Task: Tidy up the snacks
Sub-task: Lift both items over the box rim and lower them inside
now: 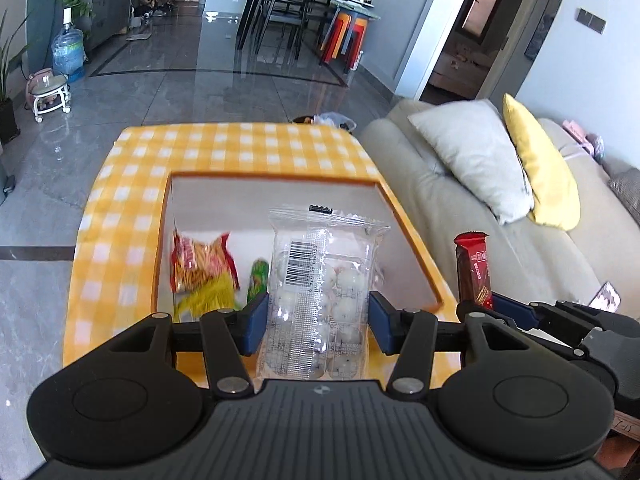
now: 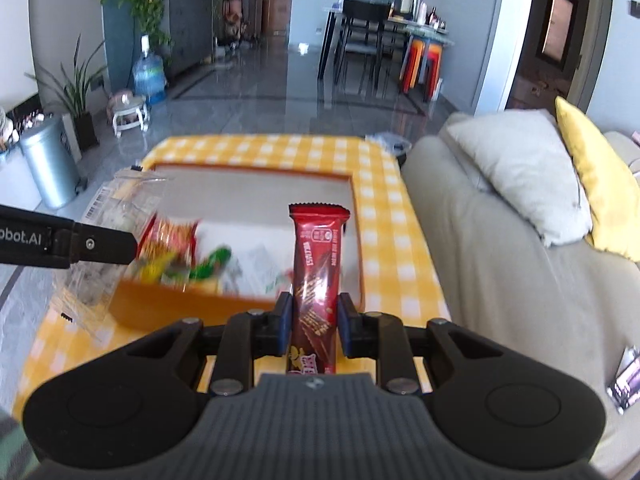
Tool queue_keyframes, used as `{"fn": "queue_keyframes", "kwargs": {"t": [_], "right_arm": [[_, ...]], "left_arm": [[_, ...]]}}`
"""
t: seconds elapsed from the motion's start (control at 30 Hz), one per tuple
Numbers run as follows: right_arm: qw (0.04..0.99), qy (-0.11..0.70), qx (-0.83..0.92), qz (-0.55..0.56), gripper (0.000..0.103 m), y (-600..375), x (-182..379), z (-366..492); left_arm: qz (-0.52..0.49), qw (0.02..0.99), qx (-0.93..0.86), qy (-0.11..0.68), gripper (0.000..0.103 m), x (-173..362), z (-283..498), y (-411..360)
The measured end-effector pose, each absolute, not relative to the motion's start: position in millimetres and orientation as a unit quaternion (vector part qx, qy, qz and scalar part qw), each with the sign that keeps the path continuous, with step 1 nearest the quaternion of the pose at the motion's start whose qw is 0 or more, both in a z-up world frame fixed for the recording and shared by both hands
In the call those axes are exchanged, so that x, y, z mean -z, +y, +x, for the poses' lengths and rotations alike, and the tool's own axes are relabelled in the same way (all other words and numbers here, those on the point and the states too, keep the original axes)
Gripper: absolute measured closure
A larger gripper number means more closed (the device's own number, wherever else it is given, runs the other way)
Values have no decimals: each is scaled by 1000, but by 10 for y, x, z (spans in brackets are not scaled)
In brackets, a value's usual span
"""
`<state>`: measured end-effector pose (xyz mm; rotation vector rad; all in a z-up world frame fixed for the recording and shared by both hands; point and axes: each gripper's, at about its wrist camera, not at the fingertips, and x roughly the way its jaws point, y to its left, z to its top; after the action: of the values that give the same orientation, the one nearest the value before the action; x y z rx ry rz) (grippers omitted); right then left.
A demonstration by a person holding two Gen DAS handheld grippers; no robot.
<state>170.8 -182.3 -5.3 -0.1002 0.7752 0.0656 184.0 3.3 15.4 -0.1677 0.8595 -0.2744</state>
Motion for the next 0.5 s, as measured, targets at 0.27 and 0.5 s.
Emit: {"fn": "queue_keyframes", "kwargs": {"t": [0.27,0.5], "right_arm": [[934,351,-46,-47,83,-1701,37,2306],[941,316,-60,-102,83,-1532,281,2720]], "left_arm": [[-66,905,111,406,43,-53,2264,58],[-36,907,90,409,43,251,2599,26]]}}
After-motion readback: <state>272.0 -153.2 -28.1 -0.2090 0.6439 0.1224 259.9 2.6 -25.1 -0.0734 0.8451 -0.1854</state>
